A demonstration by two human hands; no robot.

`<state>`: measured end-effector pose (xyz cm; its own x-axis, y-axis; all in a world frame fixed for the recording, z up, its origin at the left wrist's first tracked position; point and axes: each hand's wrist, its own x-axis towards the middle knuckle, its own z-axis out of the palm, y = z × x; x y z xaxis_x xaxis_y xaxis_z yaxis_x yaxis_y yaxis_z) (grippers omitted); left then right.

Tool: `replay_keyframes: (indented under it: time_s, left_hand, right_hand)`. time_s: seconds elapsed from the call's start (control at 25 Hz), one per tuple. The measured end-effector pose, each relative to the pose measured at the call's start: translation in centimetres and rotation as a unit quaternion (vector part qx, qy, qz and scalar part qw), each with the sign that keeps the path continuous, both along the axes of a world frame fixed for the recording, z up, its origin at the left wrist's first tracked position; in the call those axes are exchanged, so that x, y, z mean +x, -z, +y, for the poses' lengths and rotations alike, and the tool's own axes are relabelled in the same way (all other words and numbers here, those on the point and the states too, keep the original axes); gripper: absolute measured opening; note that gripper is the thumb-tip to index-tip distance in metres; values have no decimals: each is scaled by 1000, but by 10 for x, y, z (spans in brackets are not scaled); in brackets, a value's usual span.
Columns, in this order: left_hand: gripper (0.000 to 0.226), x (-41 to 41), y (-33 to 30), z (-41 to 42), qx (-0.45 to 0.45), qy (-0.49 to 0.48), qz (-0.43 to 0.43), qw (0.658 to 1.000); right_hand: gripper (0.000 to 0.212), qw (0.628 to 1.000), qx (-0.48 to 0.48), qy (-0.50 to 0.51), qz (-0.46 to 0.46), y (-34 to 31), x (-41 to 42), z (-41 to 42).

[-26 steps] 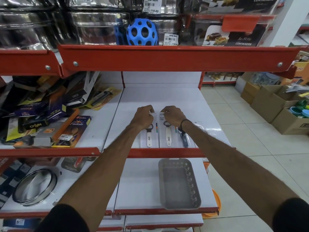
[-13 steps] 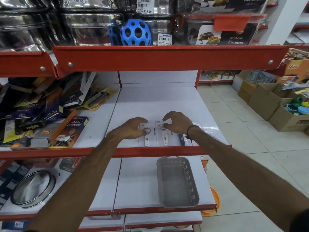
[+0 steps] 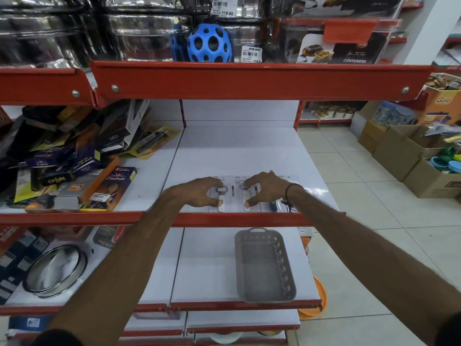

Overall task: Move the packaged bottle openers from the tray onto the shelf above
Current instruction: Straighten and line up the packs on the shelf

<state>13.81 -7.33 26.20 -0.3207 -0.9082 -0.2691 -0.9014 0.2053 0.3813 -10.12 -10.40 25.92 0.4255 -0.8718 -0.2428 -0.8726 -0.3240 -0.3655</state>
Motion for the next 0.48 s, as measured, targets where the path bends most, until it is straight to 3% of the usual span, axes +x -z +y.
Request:
replay_keyframes:
  time_s: [0.48]
  left_hand:
    - [74,-13,-19,-2,2,14,-50,999]
  right_hand:
    - [79,1000,1,0,24,-12,-1,6]
